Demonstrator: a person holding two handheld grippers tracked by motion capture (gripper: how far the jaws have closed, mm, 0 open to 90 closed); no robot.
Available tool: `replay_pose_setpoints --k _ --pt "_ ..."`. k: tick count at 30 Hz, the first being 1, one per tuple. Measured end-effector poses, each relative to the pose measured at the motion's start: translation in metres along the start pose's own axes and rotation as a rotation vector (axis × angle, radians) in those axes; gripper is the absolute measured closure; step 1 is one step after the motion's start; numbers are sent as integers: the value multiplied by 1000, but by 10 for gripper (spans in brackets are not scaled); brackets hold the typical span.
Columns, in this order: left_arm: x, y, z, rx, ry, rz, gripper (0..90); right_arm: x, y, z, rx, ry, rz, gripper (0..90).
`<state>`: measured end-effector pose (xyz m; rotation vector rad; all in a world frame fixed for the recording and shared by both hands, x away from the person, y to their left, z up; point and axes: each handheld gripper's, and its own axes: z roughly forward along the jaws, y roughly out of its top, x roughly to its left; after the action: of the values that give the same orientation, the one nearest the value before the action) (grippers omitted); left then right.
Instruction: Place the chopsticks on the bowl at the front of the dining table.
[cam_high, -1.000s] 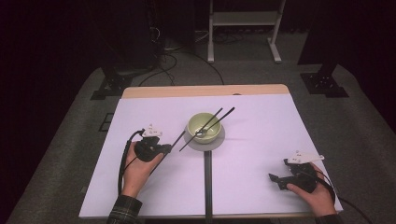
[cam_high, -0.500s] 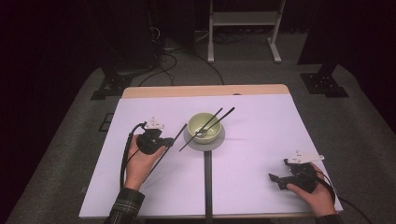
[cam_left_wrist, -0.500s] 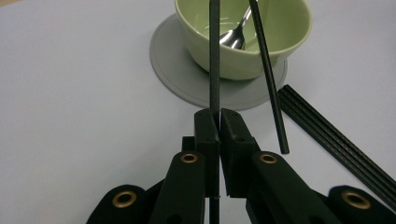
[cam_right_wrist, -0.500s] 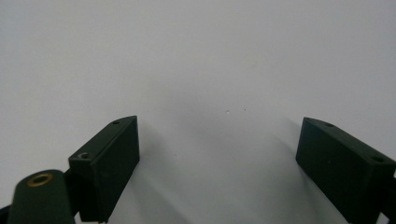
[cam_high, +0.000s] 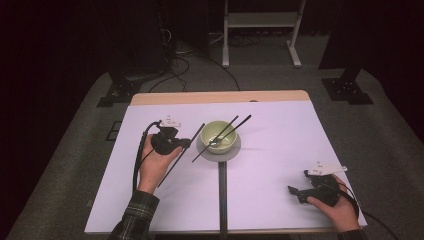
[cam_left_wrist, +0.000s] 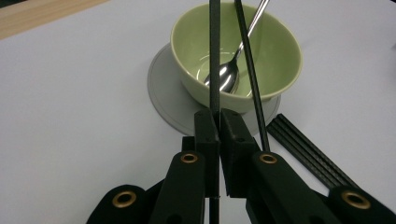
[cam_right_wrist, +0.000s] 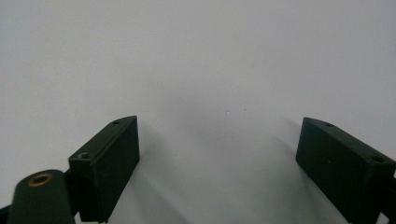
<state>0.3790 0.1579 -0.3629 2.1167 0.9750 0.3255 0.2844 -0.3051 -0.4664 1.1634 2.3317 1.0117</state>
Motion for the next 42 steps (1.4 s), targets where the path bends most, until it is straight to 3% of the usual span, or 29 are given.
replay_pose_setpoints --k 13,28,42 --pt "-2 23 12 10 -5 14 864 0 0 0 -1 0 -1 121" --pt "-4 50 36 15 -15 12 864 0 0 0 -1 0 0 121" --pt "-1 67 58 8 -25 -10 864 0 0 0 -1 1 1 122"
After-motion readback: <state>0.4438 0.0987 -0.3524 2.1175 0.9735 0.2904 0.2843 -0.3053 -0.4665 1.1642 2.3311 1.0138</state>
